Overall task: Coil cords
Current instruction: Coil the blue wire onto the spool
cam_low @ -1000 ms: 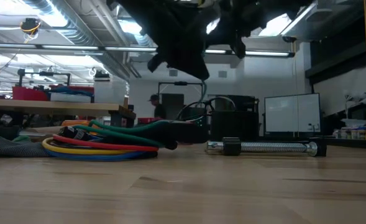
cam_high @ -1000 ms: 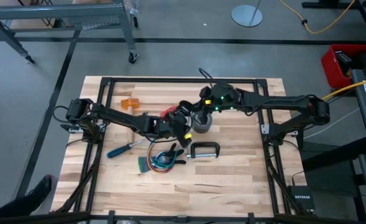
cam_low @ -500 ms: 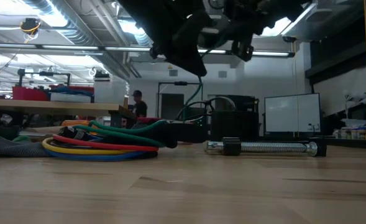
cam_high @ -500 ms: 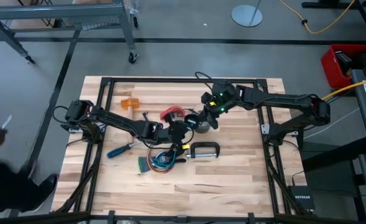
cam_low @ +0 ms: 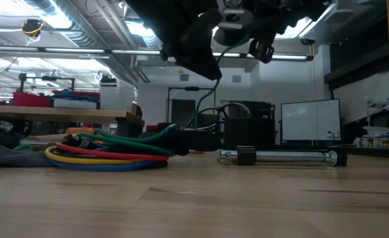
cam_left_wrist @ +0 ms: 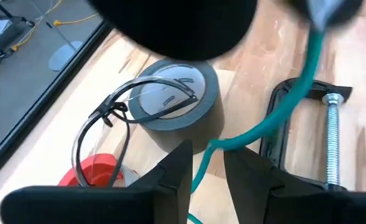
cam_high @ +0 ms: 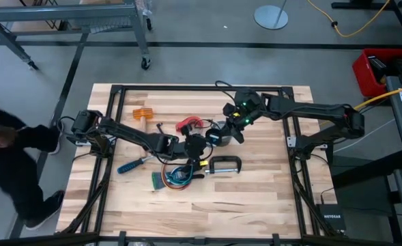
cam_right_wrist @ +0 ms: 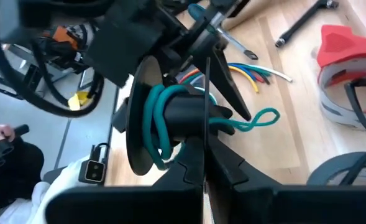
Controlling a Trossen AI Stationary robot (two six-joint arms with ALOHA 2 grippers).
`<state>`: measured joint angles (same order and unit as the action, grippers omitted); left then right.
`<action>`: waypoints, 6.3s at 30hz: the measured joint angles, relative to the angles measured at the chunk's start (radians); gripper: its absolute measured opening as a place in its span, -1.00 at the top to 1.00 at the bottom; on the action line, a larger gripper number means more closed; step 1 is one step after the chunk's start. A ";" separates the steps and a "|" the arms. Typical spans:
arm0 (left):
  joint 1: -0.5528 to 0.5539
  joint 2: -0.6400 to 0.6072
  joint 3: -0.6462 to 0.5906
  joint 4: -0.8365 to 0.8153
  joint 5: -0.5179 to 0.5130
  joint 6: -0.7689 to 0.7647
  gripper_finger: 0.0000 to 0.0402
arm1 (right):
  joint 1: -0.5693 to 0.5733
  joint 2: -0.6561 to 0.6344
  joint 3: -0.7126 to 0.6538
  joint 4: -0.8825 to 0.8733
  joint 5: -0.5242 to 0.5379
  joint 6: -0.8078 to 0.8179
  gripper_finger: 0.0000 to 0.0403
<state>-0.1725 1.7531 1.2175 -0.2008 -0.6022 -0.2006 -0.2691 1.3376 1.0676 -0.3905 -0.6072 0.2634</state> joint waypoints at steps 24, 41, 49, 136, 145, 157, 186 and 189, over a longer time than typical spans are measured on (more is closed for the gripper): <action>0.014 0.000 0.000 -0.026 -0.014 -0.148 0.53 | 0.000 -0.193 -0.001 -0.051 0.092 -0.030 0.99; 0.056 0.000 0.000 -0.046 -0.051 -0.316 0.53 | 0.000 -0.219 -0.002 -0.240 0.283 -0.053 0.99; 0.117 0.000 0.000 0.038 -0.057 -0.295 0.53 | 0.000 -0.219 -0.002 -0.272 0.328 -0.061 0.99; 0.037 0.077 0.001 0.402 0.266 -0.075 0.53 | 0.001 -0.219 -0.002 0.053 0.142 -0.059 0.99; 0.038 0.129 0.000 0.467 0.263 -0.049 0.53 | 0.001 -0.218 -0.002 0.109 0.141 -0.049 0.99; 0.043 0.153 0.000 0.469 0.254 -0.030 0.93 | 0.001 -0.218 -0.002 0.087 0.122 -0.048 0.99; 0.144 0.143 0.002 0.061 0.251 -0.217 0.99 | 0.001 -0.215 -0.002 -0.629 0.264 -0.175 0.99; 0.159 0.119 0.003 0.059 0.251 -0.244 0.99 | 0.001 -0.207 -0.002 -0.661 0.310 -0.192 0.99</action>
<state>-0.0140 1.8724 1.2201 -0.1423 -0.3510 -0.4444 -0.2680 1.1305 1.0657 -1.0519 -0.2971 0.0711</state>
